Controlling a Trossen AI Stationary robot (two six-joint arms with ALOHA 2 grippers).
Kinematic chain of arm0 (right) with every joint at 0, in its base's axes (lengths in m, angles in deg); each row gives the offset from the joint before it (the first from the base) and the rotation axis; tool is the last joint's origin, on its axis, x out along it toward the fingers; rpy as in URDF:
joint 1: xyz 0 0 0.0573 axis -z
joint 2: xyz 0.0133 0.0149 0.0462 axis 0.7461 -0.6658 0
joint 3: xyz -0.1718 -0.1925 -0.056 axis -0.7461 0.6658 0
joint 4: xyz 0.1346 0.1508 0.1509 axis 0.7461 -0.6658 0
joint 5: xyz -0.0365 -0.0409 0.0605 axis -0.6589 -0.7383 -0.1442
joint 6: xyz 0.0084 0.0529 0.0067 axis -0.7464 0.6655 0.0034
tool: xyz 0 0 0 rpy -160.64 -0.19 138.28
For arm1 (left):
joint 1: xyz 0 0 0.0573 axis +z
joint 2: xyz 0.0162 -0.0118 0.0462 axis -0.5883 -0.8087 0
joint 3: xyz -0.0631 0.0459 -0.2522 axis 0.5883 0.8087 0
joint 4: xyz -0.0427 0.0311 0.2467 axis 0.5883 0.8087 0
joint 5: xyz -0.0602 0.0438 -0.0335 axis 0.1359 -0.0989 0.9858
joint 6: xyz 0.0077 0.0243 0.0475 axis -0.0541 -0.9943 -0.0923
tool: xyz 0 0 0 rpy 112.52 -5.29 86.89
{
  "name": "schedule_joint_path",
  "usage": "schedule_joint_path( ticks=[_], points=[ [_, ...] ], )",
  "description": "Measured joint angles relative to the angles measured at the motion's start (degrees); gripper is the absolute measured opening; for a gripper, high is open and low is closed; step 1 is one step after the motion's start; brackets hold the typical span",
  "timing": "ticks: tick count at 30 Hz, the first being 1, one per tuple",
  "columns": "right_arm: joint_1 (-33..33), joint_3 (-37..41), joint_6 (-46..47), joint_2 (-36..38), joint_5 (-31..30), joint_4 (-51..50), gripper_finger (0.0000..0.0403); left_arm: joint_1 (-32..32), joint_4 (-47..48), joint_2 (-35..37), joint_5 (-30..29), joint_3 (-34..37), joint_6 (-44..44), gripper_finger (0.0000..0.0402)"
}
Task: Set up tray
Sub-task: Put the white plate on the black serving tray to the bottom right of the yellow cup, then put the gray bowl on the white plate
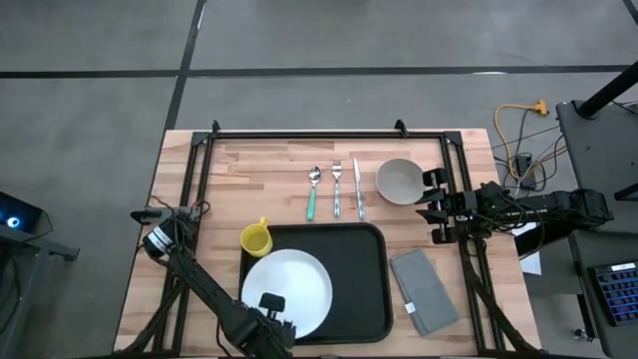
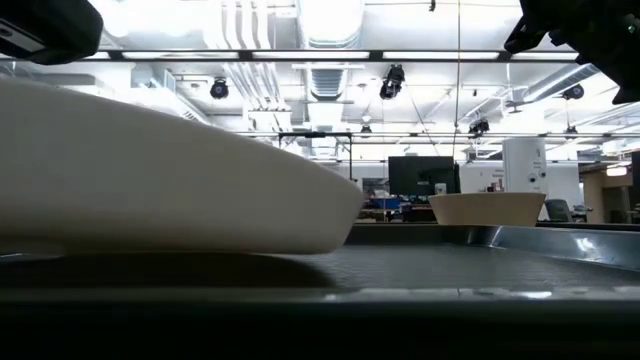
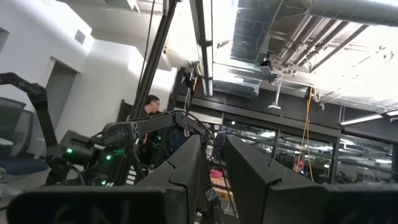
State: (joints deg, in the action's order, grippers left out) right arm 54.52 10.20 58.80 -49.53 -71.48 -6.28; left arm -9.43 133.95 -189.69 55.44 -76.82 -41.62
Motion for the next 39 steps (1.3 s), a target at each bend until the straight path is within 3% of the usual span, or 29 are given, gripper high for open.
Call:
schedule_joint_path(
  ticks=[9, 25, 39],
  points=[
    [0.0, -0.01, 0.05, 0.0, -0.01, 0.0, 0.0068, 0.12, -0.67, 0.0, 1.32, 0.17, 1.17, 0.0013],
    [0.0, -0.01, 0.0, 0.0, -0.01, 0.0, 0.0068, 0.27, -0.35, 0.0, 3.22, 0.15, 2.34, 0.0127],
    [0.0, -0.01, 0.02, 0.0, -0.01, 0.0, 0.0068, 0.27, -1.03, 0.22, 3.11, -0.2, 2.19, 0.0132]
  ],
)
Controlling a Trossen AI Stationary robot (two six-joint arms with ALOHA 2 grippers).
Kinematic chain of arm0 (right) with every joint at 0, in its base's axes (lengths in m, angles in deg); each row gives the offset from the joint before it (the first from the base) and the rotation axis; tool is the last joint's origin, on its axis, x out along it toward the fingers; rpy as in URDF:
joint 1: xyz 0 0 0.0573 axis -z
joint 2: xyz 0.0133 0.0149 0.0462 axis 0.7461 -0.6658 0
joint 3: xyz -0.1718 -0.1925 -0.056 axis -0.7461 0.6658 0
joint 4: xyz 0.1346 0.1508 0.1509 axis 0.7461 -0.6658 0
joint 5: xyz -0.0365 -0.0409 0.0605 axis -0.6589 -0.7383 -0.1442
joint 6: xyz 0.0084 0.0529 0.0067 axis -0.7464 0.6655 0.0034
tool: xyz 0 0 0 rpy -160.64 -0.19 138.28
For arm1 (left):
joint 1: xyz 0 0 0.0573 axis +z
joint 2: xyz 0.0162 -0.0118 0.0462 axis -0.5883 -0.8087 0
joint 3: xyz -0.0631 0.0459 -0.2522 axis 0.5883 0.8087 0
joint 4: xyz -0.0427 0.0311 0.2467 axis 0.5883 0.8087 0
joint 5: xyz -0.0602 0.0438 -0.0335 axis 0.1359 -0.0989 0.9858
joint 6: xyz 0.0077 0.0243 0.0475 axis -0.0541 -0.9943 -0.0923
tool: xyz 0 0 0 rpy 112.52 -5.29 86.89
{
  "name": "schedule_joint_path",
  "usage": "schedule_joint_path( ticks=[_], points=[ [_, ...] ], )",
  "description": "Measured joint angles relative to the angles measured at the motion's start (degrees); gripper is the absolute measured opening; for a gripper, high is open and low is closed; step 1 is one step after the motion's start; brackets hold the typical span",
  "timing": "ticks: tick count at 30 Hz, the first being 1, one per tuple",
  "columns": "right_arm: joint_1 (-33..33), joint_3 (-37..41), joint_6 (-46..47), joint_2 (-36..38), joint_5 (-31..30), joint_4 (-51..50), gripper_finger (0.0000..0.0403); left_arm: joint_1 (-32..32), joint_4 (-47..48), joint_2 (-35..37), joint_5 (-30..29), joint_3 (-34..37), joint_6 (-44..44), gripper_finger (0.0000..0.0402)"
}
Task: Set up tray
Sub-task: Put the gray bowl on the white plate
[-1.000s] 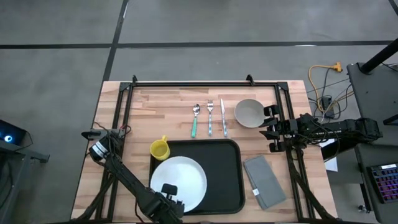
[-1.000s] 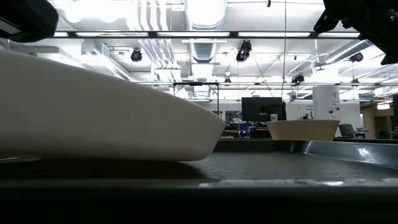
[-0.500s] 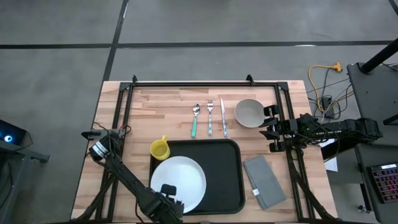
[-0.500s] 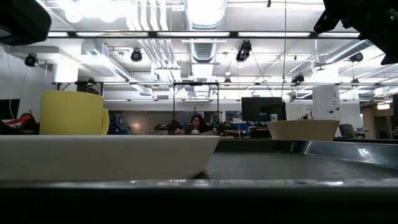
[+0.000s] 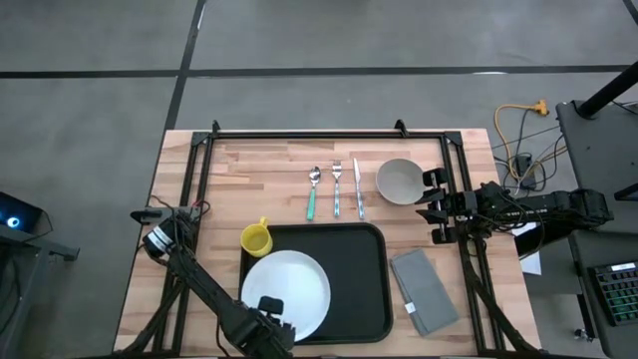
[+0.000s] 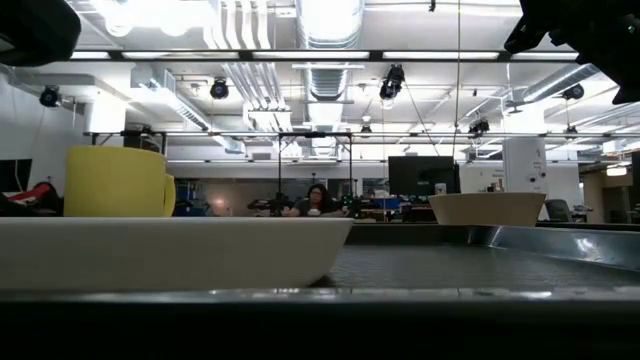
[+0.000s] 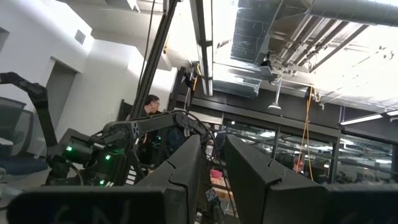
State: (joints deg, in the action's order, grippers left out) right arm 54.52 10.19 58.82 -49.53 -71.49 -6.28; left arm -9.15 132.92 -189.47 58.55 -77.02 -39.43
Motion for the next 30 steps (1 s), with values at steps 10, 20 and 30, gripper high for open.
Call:
schedule_joint_path(
  ticks=[10, 20, 30],
  points=[
    [0.0, -0.01, 0.08, 0.0, 0.01, 0.0, 0.0068, -1.64, -4.33, 0.49, -0.17, 0.02, -9.43, 0.0132],
    [0.02, 0.01, -0.02, 0.0, -0.01, 0.0, 0.0068, -1.7, -11.53, 4.8, -0.22, 0.02, -23.04, 0.0132],
    [0.02, 0.01, 0.0, 0.0, 0.01, -0.02, 0.0068, -1.73, -21.75, 11.28, 0.0, 9.57, -29.66, 0.0132]
  ],
)
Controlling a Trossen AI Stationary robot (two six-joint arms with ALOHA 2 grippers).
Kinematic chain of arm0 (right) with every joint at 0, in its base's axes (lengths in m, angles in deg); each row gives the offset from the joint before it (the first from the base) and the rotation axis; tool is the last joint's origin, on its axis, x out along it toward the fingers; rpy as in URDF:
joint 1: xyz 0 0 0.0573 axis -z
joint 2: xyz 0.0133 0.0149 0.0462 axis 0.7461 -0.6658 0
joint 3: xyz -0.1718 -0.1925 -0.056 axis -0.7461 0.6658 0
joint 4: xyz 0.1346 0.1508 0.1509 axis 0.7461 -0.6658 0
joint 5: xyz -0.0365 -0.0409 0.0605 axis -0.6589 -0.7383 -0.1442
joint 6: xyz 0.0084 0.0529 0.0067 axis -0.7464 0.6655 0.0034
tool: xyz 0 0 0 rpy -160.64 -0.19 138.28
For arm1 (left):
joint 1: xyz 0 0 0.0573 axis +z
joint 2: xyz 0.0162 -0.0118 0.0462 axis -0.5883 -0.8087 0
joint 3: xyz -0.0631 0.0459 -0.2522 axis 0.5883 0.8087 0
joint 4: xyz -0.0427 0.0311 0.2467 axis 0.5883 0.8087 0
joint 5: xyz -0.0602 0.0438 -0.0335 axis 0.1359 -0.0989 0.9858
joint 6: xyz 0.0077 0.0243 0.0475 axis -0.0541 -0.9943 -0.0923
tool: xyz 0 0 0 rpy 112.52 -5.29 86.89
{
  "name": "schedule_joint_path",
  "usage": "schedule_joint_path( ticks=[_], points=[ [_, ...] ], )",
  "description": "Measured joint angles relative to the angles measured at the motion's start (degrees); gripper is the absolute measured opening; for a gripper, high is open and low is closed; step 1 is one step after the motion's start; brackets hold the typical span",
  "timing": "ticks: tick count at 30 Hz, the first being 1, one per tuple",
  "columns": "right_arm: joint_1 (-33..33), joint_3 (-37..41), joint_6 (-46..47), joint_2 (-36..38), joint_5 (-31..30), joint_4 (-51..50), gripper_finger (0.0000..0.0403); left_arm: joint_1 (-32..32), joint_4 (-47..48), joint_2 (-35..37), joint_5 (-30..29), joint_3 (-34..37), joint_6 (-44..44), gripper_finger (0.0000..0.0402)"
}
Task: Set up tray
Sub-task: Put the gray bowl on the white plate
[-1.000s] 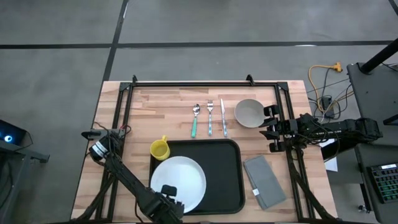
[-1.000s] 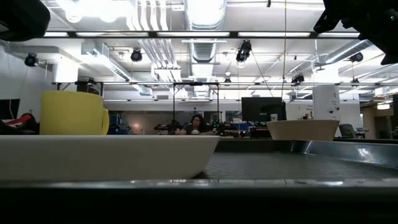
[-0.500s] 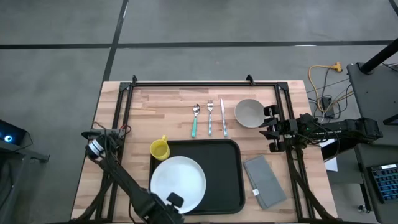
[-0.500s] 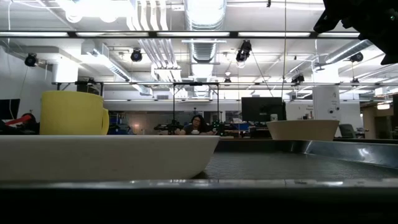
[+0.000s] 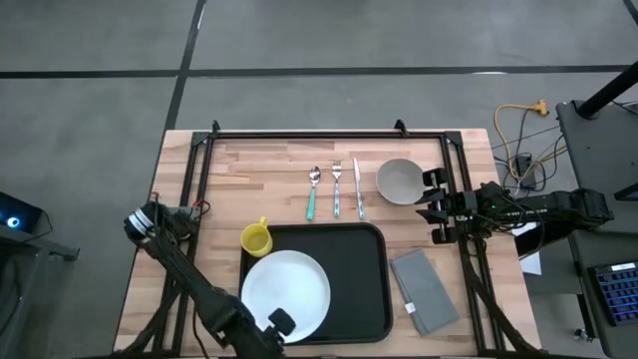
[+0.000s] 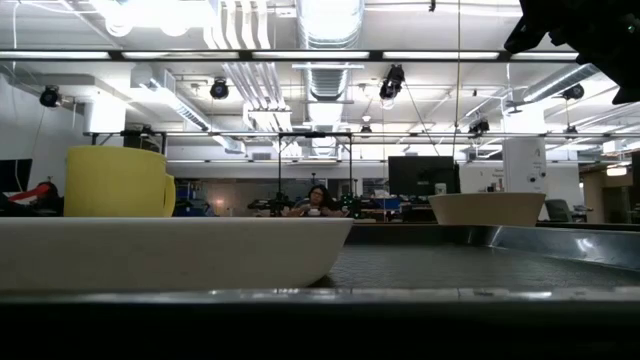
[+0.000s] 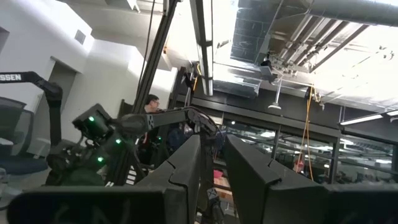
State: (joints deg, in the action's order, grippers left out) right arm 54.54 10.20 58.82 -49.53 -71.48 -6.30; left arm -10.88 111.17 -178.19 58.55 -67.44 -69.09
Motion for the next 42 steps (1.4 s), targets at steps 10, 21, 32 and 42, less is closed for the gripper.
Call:
schedule_joint_path(
  ticks=[10, 21, 32, 42],
  points=[
    [-0.02, -0.02, 0.08, 0.0, -0.02, -0.05, 0.0068, 0.03, -33.52, 23.09, -0.05, 35.48, -1.06, 0.0132],
    [-0.01, 0.0, -0.02, 0.0, -0.01, -0.12, 0.0068, 0.06, -61.23, 51.41, -1.92, 71.72, 9.68, 0.0132],
    [-0.01, -0.01, 0.07, 0.0, -0.01, -0.14, 0.0068, 0.37, -79.55, 57.66, 2.59, 80.57, 5.13, 0.0132],
    [0.0, -0.01, -0.01, 0.0, -0.02, -0.25, 0.0068, 0.37, -46.7, 58.46, 2.63, 67.76, 1.65, 0.0132]
  ],
)
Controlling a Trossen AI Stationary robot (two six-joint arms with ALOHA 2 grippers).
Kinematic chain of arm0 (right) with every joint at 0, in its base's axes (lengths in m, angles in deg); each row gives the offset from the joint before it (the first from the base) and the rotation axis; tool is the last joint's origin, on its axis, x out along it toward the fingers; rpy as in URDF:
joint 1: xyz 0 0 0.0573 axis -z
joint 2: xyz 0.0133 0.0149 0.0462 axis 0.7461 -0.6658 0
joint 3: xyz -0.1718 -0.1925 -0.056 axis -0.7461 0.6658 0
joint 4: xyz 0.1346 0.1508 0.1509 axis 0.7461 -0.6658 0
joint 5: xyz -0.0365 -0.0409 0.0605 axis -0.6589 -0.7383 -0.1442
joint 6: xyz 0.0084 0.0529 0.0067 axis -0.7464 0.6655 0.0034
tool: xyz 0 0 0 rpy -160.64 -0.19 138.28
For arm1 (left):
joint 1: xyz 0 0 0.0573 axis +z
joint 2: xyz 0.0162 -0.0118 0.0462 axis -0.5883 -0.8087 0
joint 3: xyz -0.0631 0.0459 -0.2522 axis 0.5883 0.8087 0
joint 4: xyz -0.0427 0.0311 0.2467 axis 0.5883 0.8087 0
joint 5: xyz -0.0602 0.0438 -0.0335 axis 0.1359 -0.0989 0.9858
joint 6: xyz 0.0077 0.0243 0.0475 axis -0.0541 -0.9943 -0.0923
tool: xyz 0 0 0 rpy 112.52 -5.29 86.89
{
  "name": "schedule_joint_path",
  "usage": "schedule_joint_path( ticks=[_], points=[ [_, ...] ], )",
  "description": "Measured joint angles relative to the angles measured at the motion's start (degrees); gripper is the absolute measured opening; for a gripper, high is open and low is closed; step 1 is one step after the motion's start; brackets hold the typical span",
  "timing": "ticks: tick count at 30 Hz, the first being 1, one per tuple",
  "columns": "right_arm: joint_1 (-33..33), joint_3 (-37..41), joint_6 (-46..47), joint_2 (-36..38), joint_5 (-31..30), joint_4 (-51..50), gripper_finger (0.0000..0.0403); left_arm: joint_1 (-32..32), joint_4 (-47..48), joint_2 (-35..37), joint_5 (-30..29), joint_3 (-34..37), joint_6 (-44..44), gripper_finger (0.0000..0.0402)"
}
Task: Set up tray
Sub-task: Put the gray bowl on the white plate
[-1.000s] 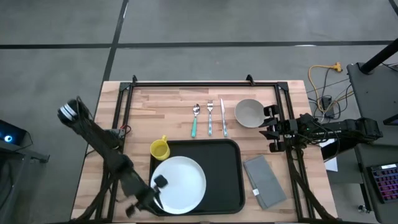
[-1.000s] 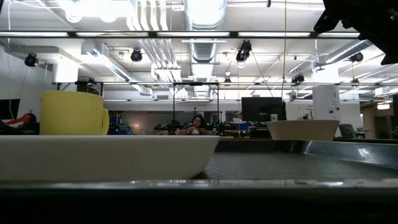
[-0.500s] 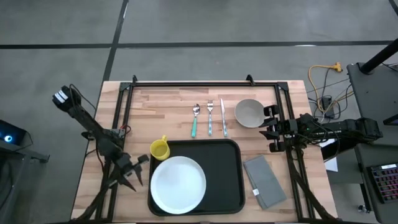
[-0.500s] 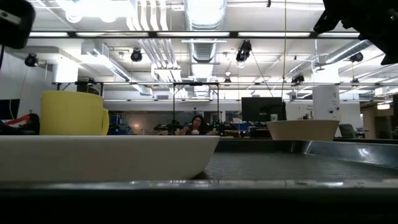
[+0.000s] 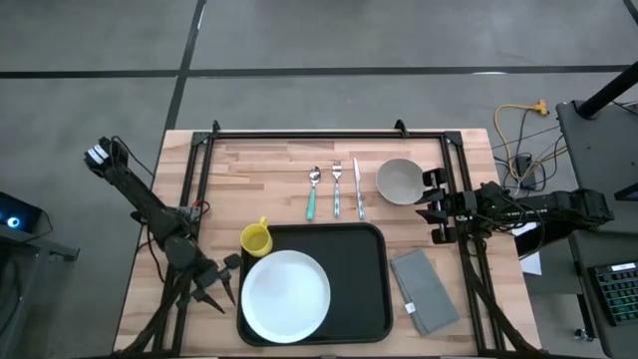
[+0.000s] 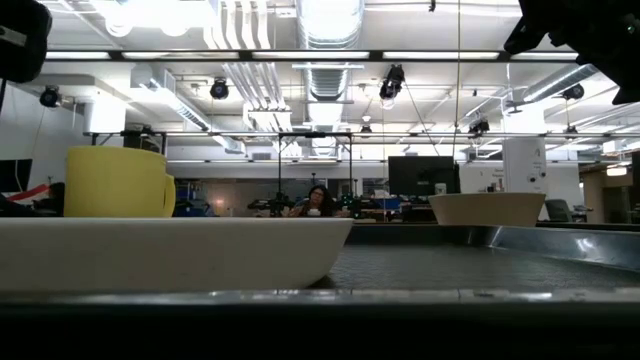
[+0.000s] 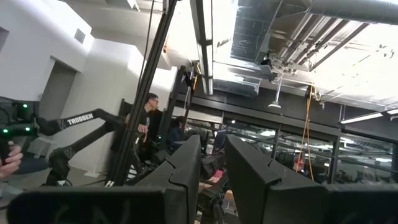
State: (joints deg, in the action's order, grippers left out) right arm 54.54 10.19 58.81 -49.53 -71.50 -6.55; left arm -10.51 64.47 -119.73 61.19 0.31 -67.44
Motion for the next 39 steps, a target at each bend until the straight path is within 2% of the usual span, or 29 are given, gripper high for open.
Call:
schedule_joint_path(
  ticks=[6, 12, 17, 21, 27, 39],
  points=[
    [0.0, -0.01, 0.09, 0.0, 0.0, 0.01, 0.0068, 0.0, -1.39, 0.25, 0.01, -1.74, -3.22, 0.0132],
    [-0.01, 0.0, 0.05, 0.0, 0.0, 0.01, 0.0068, 0.04, -5.61, 3.93, 0.05, 3.08, -3.42, 0.0132],
    [0.0, 0.01, 0.0, 0.0, 0.0, 0.01, 0.0068, -0.02, -8.62, 8.98, 0.33, 6.85, -3.66, 0.0132],
    [-0.01, 0.0, 0.02, 0.0, 0.0, 0.01, 0.0068, -0.02, -9.28, 13.56, 3.02, 9.44, -4.57, 0.0132],
    [-0.01, 0.01, 0.06, 0.0, 0.0, 0.03, 0.0068, -0.02, -9.41, 22.87, 4.93, 13.99, -4.62, 0.0132],
    [-0.01, 0.0, 0.0, 0.0, 0.01, 0.03, 0.0068, -0.04, 1.94, 36.09, 6.2, 14.6, -6.59, 0.0132]
  ],
)
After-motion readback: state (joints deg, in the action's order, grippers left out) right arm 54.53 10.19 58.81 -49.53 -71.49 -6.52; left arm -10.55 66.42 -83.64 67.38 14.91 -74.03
